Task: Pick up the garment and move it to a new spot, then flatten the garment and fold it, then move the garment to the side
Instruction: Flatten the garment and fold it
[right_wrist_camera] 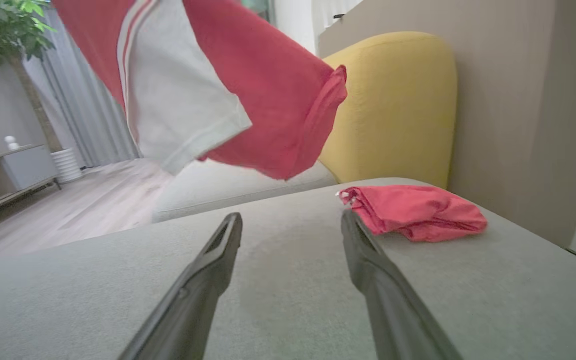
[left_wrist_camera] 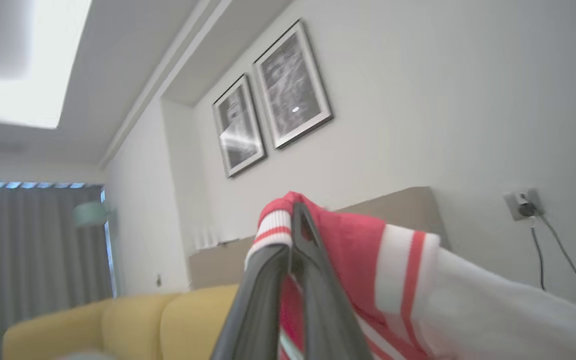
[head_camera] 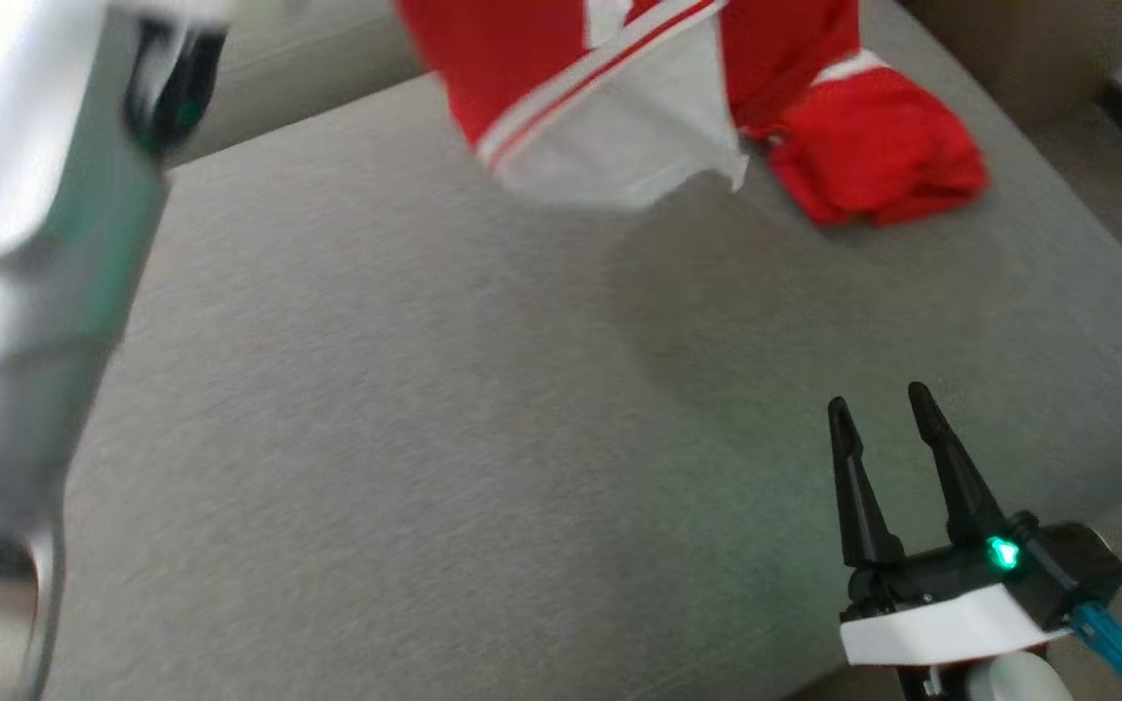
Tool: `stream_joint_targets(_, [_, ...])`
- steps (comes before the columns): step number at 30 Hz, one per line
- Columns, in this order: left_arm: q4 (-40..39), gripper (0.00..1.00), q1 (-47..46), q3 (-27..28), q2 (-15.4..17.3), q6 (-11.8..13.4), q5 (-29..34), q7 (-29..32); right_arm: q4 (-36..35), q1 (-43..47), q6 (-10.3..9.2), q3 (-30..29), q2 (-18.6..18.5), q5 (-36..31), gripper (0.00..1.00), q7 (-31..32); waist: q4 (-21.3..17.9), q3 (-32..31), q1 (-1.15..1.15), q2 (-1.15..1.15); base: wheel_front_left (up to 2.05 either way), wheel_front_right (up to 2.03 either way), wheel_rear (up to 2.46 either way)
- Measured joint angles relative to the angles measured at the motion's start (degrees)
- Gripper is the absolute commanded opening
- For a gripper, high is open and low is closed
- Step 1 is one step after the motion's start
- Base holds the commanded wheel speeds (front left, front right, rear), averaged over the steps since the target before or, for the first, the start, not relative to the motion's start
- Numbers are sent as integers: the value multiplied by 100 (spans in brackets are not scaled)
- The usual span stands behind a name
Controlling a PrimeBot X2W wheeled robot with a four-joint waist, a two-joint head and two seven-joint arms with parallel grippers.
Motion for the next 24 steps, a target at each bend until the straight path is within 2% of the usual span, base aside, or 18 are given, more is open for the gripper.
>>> stream_joint_targets(5, [51, 0, 2008, 220, 282, 9, -853, 11, -45, 0, 0, -40, 0, -141, 100, 0, 533, -44, 0, 0, 0, 0, 0])
stream_joint_targets(9, [452, 0, 3732, 315, 415, 129, -1368, 75, -93, -9, 0, -125, 0, -215, 100, 0, 948, 27, 0, 0, 0, 0, 0])
stream_joint_targets(13, [786, 0, 4364, 416, 482, 214, -1482, 75, -96, -46, 0, -93, 1, -292, 100, 0, 1210, 144, 0, 0, 0, 0, 0])
stream_joint_targets(15, [876, 21, 4488, 521, 467, 257, -1513, 70, -89, -85, 0, -79, 1, -333, 100, 0, 1356, 222, 1, 0, 0, 0, 0])
stream_joint_targets(16, [887, 21, 4505, 587, 447, 257, -1521, 68, -89, -96, 0, -86, 1, -333, 100, 0, 1426, 255, 1, 0, 0, 0, 0])
stream_joint_targets(18, [864, 35, 4547, 775, 389, 264, -1566, 67, -87, -94, 0, -97, 1, -334, 100, 0, 1552, 307, 1, 0, 0, 0, 0])
stream_joint_targets(19, [823, 51, 4592, 862, 367, 276, -1549, 67, -83, -89, 0, -111, 0, -334, 100, 0, 1613, 327, 1, 0, 0, 0, 0])
stream_joint_targets(20, [793, 100, 4653, 932, 342, 300, -1515, 67, -76, -90, 0, -119, 0, -348, 100, 0, 1671, 341, 1, 0, 0, 0, 0])
stream_joint_targets(24, [509, 100, 5105, 1246, 335, 498, -1135, 67, -44, -87, 0, -109, 0, -435, 100, 0, 1845, 341, 1, 0, 0, 0, 0])
